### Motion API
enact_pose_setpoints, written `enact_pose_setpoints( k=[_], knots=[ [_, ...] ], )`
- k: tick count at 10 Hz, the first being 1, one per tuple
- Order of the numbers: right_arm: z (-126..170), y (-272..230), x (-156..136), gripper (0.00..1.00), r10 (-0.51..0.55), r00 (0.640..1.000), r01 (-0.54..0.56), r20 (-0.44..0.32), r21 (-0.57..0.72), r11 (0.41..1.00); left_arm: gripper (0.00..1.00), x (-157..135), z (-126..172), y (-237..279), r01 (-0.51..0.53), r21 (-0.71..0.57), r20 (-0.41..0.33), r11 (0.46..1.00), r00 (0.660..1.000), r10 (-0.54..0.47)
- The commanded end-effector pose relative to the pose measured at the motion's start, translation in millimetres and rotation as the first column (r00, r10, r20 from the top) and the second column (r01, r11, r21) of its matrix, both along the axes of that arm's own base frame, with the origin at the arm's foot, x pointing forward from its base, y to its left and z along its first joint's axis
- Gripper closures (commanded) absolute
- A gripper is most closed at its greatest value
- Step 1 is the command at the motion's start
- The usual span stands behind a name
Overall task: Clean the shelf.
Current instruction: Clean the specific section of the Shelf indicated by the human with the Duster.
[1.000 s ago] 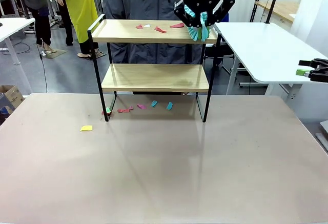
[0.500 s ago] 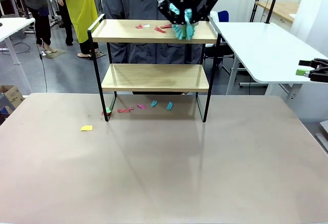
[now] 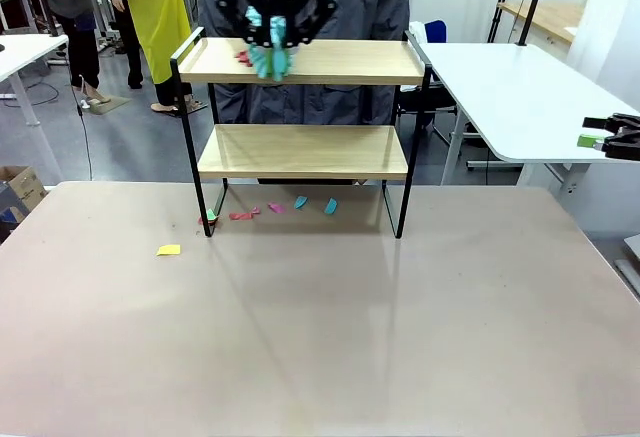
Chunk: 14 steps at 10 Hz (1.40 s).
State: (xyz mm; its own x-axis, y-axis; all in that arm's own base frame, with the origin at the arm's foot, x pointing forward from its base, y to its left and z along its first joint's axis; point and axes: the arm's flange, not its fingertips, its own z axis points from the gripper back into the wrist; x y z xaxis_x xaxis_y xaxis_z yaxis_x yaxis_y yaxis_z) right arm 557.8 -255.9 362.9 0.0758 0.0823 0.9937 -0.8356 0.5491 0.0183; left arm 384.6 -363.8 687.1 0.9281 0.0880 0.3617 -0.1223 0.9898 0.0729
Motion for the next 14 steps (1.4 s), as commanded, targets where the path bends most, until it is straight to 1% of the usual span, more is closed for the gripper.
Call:
enact_pose_setpoints(
  k=[1,2,3,5,6,7,8,9,12,13,14],
  knots=[
    [4.9,1.8,-0.2,0.00,-0.007,1.000,0.007,-0.015,0.004,1.000,0.87,-13.8,-5.5,35.8,0.003,0.117,-0.038,0.993,0.999,0.002],
    [4.9,1.8,-0.2,0.00,-0.007,1.000,0.007,-0.015,0.004,1.000,0.87,-17.5,-6.3,52.7,-0.018,0.172,-0.045,0.985,0.999,0.026],
    [4.9,1.8,-0.2,0.00,-0.007,1.000,0.007,-0.015,0.004,1.000,0.87,-24.4,-6.0,67.7,-0.047,0.231,-0.029,0.972,0.998,0.055],
    [4.9,1.8,-0.2,0.00,-0.007,1.000,0.007,-0.015,0.004,1.000,0.87,-42.3,0.1,79.8,-0.080,0.344,0.063,0.935,0.996,0.062],
    [4.9,1.8,-0.2,0.00,-0.007,1.000,0.007,-0.015,0.004,1.000,0.87,-48.7,5.3,78.5,-0.054,0.349,0.091,0.936,0.996,0.023],
    [4.9,1.8,-0.2,0.00,-0.007,1.000,0.007,-0.015,0.004,1.000,0.87,-55.7,10.1,75.3,0.004,0.319,0.101,0.948,0.994,-0.038],
    [4.9,1.8,-0.2,0.00,-0.007,1.000,0.007,-0.015,0.004,1.000,0.87,-61.4,15.9,70.1,0.096,0.249,0.084,0.964,0.989,-0.120],
    [4.9,1.8,-0.2,0.00,-0.007,1.000,0.007,-0.015,0.004,1.000,0.87,-50.7,11.0,66.2,-0.030,0.316,0.060,0.948,0.998,0.012],
    [4.9,1.8,-0.2,0.00,-0.007,1.000,0.007,-0.015,0.004,1.000,0.87,-50.7,11.0,66.2,-0.030,0.316,0.060,0.948,0.998,0.012],
    [4.9,1.8,-0.2,0.00,-0.007,1.000,0.007,-0.015,0.004,1.000,0.87,-50.4,10.5,64.1,-0.005,0.310,0.058,0.951,0.998,-0.014],
    [4.9,1.8,-0.2,0.00,-0.007,1.000,0.007,-0.015,0.004,1.000,0.87,-61.8,23.5,72.6,0.044,0.253,0.101,0.966,0.992,-0.072]
  ],
)
